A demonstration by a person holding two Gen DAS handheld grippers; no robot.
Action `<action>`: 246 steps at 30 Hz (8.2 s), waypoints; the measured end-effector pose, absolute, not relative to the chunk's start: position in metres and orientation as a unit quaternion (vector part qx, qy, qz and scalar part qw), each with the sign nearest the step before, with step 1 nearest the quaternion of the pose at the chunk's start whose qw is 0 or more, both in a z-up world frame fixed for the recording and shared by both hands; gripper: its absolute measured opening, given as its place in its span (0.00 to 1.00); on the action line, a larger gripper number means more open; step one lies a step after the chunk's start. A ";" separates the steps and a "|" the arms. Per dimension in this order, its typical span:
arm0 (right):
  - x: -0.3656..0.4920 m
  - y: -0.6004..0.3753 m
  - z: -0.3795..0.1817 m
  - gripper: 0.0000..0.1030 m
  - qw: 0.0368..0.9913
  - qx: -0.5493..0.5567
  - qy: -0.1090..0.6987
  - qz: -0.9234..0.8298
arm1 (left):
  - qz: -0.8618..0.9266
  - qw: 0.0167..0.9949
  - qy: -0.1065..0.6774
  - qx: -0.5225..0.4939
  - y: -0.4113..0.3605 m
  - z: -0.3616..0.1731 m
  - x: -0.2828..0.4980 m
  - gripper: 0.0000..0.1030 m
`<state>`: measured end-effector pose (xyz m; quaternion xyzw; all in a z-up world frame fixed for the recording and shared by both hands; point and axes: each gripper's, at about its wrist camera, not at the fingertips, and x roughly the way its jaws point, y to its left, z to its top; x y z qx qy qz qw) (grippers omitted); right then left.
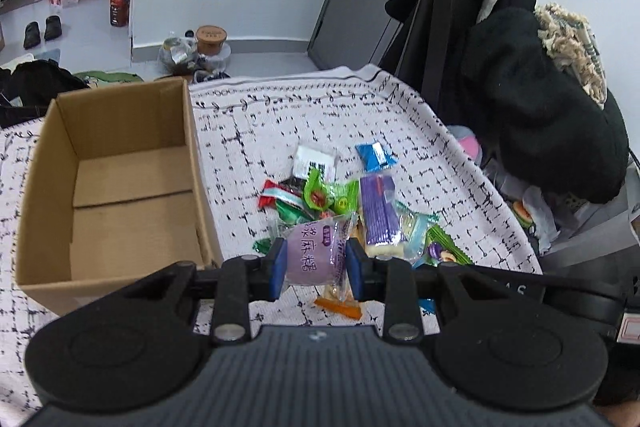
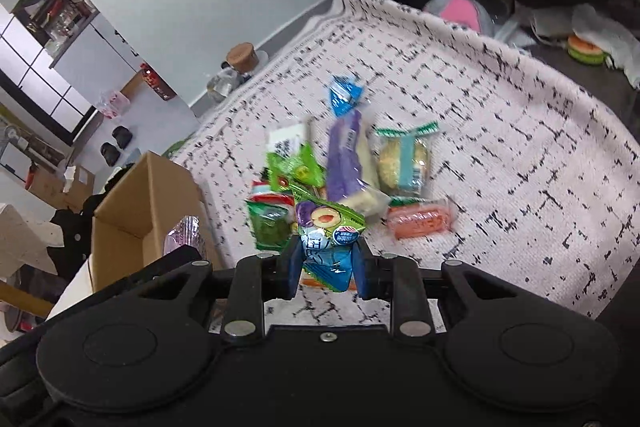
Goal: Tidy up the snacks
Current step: 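Carry both packets into the cardboard box and open both tools, then withdraw both tools from the box back toward the snack pile, then grasp the orange-labelled cake with the left tool while the right tool grasps the red-orange packet, then carry both packets over the cardboard box and release them inside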
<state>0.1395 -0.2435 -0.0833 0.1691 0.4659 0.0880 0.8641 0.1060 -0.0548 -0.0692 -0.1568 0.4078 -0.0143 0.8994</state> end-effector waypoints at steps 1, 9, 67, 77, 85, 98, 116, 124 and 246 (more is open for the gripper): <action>0.139 -0.242 -0.080 0.25 0.867 0.167 0.461 0.087 | -0.013 0.901 0.406 -0.156 -0.054 -0.066 0.105 0.29; 0.134 -0.231 -0.061 0.25 0.879 0.161 0.440 0.090 | -0.012 0.907 0.392 -0.153 -0.046 -0.048 0.099 0.29; 0.150 -0.071 -0.080 0.26 0.867 0.116 0.449 0.181 | 0.091 0.844 0.469 -0.245 0.105 -0.113 0.098 0.32; 0.146 -0.069 -0.078 0.44 0.862 0.106 0.451 0.204 | 0.135 0.841 0.476 -0.218 0.116 -0.116 0.095 0.35; 0.145 -0.102 -0.074 0.48 0.868 0.115 0.446 0.185 | 0.119 0.856 0.460 -0.203 0.103 -0.099 0.098 0.56; 0.140 -0.171 -0.064 0.64 0.884 0.114 0.433 0.136 | 0.077 0.874 0.446 -0.179 0.054 -0.074 0.105 0.81; 0.138 -0.250 -0.055 0.89 0.897 0.131 0.413 0.092 | 0.037 0.898 0.411 -0.155 -0.005 -0.051 0.109 1.00; 0.142 -0.272 -0.057 1.00 0.897 0.142 0.409 0.084 | 0.030 0.902 0.406 -0.148 -0.020 -0.051 0.111 1.00; 0.160 -0.203 -0.055 0.44 0.875 0.179 0.432 0.124 | 0.055 0.904 0.378 -0.192 0.013 -0.037 0.099 0.31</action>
